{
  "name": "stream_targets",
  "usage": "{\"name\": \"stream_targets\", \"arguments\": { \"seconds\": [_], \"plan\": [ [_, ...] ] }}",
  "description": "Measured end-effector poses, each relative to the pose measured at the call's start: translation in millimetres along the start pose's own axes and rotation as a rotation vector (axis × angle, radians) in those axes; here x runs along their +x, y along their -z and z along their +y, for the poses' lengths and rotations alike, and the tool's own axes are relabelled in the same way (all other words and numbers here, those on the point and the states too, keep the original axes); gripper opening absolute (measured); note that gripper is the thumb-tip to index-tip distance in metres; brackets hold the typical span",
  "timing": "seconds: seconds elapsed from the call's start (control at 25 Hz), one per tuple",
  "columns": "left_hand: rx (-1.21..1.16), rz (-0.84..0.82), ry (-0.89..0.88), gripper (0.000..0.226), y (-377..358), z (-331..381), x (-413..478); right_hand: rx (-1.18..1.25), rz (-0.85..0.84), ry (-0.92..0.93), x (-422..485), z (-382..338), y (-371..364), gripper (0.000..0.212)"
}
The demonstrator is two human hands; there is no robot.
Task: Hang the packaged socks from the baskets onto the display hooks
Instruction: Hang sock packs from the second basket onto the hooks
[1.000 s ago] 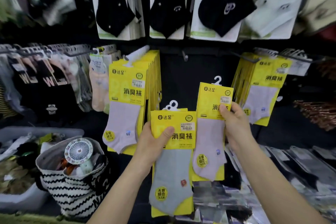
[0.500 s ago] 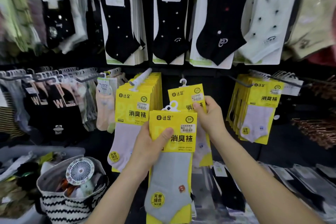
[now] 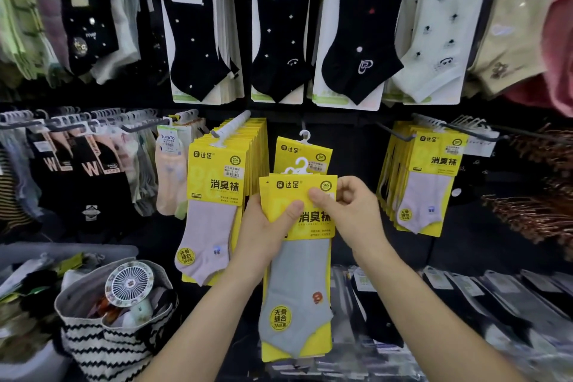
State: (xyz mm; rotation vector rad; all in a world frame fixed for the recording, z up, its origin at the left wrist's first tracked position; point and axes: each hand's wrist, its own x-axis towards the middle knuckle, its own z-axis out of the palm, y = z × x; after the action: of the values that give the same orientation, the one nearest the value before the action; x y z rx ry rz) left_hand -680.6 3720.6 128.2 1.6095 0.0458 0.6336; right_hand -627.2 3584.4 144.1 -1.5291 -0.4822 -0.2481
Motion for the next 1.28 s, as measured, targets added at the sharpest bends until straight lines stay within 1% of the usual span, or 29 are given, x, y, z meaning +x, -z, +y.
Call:
{"name": "stream_targets", "arguments": {
  "seconds": [0.04,0.08,0.12,0.16,0.2,0.36,0.44,0.48,0.52,0.6,0.68,0.84,0.96,1.04,1.08,1.12,1.16,1.2,1.24,1.28],
  "plan": [
    [-0.015,-0.029,-0.006,0.039,-1.2,0.0,-0.3,0.05,0.024,0.0,0.3,-0.1,1.8,0.022],
    [-0.037,-0.052,-0.013,0.036,-1.9,1.1,-1.2,0.082,0.035,0.005,1.0,0.3,4.7,0.017],
    [-0.048,-0.058,-0.034,0.025,-1.5,1.6,-1.6,0.092,0.036,0.004,1.8,0.5,7.8,0.013],
    [-0.062,-0.044,-0.05,0.012,-0.9,2.9,-1.6,0.092,0.036,0.001,3.6,0.8,10.5,0.011],
    [-0.059,-0.007,-0.059,0.007,0.4,2.6,-0.6,0.096,0.045,-0.004,5.8,0.9,12.3,0.009],
    [0.033,0.121,-0.091,0.004,12.0,0.3,1.2,0.171,0.175,-0.047,27.1,-0.8,15.8,0.002],
    [0.056,0.153,-0.152,0.007,21.8,1.1,0.9,0.168,0.196,-0.059,40.8,-3.8,16.2,0.006],
    [0.061,0.163,-0.171,0.011,27.1,1.6,-0.1,0.156,0.19,-0.054,46.9,-4.9,14.4,0.005],
    [0.068,0.17,-0.179,0.02,32.1,1.6,-1.1,0.137,0.18,-0.046,51.6,-6.2,11.7,0.004],
    [0.084,0.181,-0.178,0.038,39.3,1.8,-3.4,0.081,0.154,-0.004,58.4,-5.9,3.1,0.009],
    [0.087,0.168,-0.171,0.044,41.7,2.5,-5.7,0.038,0.144,0.04,60.1,-3.1,-7.1,0.011],
    [0.082,0.152,-0.121,0.03,39.7,0.3,-8.2,0.007,0.172,0.035,65.9,4.9,-20.4,0.011],
    [0.094,0.138,-0.112,0.02,32.9,0.3,-6.7,-0.044,0.16,-0.024,73.4,6.8,-22.3,0.012],
    [0.099,0.136,-0.126,0.025,27.7,1.8,-4.3,-0.073,0.134,-0.068,74.2,8.6,-19.7,0.01],
    [0.098,0.139,-0.13,0.028,25.5,2.8,-3.2,-0.107,0.143,-0.073,71.6,9.3,-17.2,0.015],
    [0.092,0.138,-0.132,0.028,23.6,3.8,-2.0,-0.147,0.175,-0.067,66.8,9.7,-13.7,0.024],
    [0.084,0.132,-0.133,0.023,21.7,4.5,-0.7,-0.165,0.211,-0.05,60.0,9.7,-10.0,0.031],
    [0.08,0.124,-0.134,0.017,19.3,5.1,0.1,-0.15,0.228,-0.024,50.6,9.1,-6.2,0.029],
    [0.08,0.116,-0.136,0.012,17.2,5.3,0.7,-0.095,0.208,-0.001,39.7,8.2,-3.4,0.023],
    [0.078,0.11,-0.139,0.012,14.5,5.0,1.6,-0.035,0.16,0.014,28.0,7.3,-1.8,0.021]
  ]
}}
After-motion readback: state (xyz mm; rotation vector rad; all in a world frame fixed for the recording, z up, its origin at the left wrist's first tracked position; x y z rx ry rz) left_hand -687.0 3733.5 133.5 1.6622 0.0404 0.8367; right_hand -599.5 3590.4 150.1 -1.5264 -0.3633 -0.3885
